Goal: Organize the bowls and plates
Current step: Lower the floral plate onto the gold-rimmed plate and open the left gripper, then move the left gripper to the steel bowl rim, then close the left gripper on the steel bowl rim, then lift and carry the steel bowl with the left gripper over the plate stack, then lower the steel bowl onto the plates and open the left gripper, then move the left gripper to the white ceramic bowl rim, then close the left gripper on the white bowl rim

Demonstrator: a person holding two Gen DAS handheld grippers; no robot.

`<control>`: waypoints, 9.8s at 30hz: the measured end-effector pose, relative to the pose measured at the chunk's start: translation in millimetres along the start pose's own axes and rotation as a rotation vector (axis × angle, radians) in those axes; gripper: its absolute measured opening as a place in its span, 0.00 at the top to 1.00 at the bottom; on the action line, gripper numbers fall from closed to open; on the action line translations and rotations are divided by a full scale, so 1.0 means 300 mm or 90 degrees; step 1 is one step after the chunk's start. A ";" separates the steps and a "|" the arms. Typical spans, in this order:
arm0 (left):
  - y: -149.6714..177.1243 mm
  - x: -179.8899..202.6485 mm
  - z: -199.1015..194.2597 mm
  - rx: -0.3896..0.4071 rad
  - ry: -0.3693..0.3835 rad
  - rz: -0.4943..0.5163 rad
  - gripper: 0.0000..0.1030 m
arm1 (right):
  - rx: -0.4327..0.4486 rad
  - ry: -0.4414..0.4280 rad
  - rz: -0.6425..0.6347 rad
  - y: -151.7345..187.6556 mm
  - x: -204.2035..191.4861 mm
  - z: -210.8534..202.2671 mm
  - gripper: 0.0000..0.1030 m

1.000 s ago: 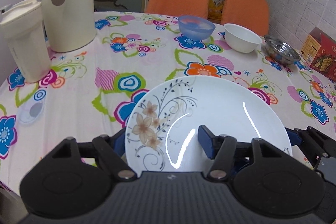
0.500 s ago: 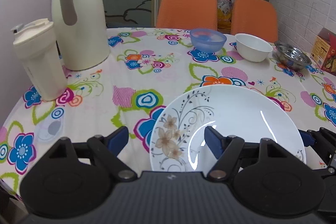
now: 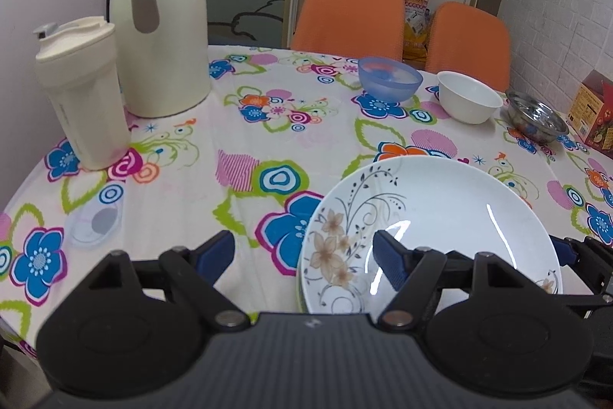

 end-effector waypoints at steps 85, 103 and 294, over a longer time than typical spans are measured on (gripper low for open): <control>-0.511 1.283 0.825 -0.260 0.206 0.338 0.26 | -0.137 0.054 0.149 -0.270 1.113 0.302 0.24; -0.284 1.151 0.610 -0.258 0.204 0.348 0.26 | -0.154 0.048 0.148 -0.121 0.964 0.131 0.24; -0.770 0.784 0.983 -0.228 0.295 0.400 0.01 | -0.211 -0.091 -0.111 -0.392 0.697 0.530 0.52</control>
Point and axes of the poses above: each gripper's, at about its wrist camera, not at the fingertips, and z roughly the way its jaws point, x to its right, y to its underside, the point moved 9 cm from there along z, roughly the way its jaws point, and after that the axes turned 6 degrees about -x, right-handed, at the moved point
